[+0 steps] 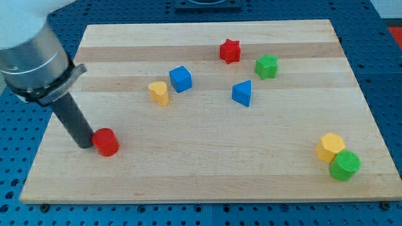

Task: Slide the red circle to the yellow hexagon

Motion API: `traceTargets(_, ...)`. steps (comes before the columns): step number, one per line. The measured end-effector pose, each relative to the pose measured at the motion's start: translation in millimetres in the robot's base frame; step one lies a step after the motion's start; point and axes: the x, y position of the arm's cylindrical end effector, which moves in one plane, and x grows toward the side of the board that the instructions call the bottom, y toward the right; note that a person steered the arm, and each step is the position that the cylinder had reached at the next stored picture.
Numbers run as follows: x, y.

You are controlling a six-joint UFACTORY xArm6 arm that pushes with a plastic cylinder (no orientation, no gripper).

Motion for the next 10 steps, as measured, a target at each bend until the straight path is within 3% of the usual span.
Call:
traceTargets(4, 18, 59)
traceTargets(7, 21, 156)
traceTargets(10, 51, 228)
